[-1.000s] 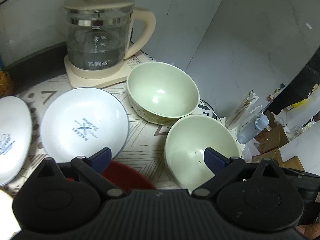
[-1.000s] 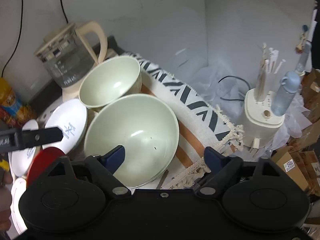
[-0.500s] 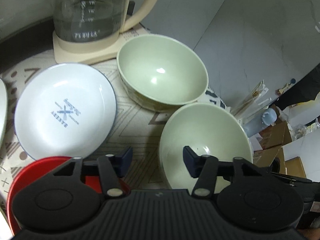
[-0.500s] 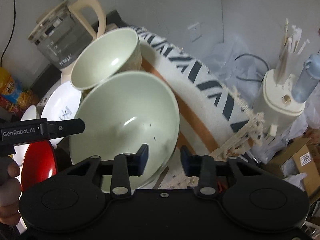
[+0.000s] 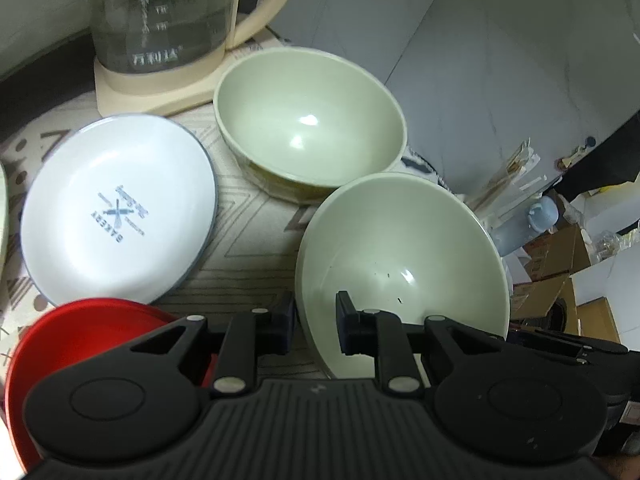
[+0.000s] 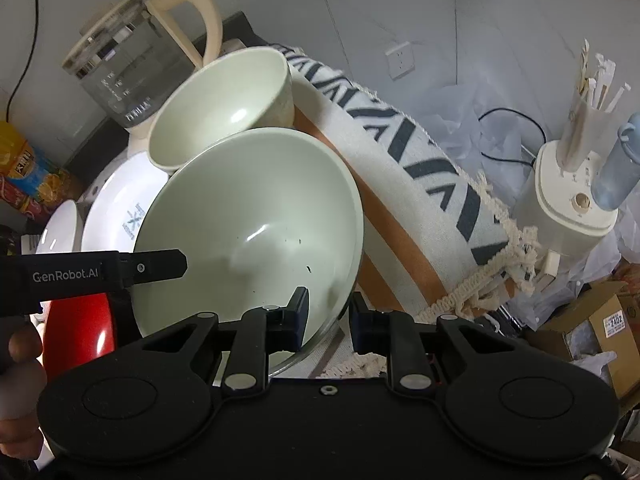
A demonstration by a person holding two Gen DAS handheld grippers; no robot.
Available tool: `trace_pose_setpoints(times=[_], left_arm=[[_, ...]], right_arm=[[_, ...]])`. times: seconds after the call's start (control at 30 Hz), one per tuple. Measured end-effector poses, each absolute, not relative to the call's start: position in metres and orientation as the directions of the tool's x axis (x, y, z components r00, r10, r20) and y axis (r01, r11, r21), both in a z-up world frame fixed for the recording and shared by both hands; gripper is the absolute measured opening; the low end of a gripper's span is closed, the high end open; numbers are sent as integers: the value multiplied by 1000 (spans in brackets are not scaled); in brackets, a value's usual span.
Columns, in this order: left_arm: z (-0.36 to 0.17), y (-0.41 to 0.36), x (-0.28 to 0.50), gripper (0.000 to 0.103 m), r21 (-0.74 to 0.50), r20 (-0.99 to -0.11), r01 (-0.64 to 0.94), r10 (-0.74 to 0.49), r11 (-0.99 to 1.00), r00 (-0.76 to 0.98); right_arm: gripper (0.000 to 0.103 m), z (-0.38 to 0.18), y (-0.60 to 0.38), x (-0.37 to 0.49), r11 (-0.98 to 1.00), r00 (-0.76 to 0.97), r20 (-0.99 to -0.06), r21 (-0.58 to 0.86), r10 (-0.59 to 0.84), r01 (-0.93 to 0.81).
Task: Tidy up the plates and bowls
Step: 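Close the left gripper on the large green bowl rim while the right gripper also grips it, then carry the large green bowl with both grippers and lower it into the red bowl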
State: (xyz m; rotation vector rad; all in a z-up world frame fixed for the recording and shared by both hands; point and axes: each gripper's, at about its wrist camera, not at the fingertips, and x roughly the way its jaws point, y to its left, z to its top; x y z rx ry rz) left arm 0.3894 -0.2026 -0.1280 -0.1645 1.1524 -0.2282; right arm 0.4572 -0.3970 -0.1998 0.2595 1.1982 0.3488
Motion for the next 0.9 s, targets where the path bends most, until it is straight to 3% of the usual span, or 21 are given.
trace_pose_setpoints(times=[0.9], left_arm=[[-56, -157, 346, 20, -249, -819, -35, -191, 968, 541]], right_arm=[[21, -119, -366, 456, 866, 450, -741, 403, 498, -295]])
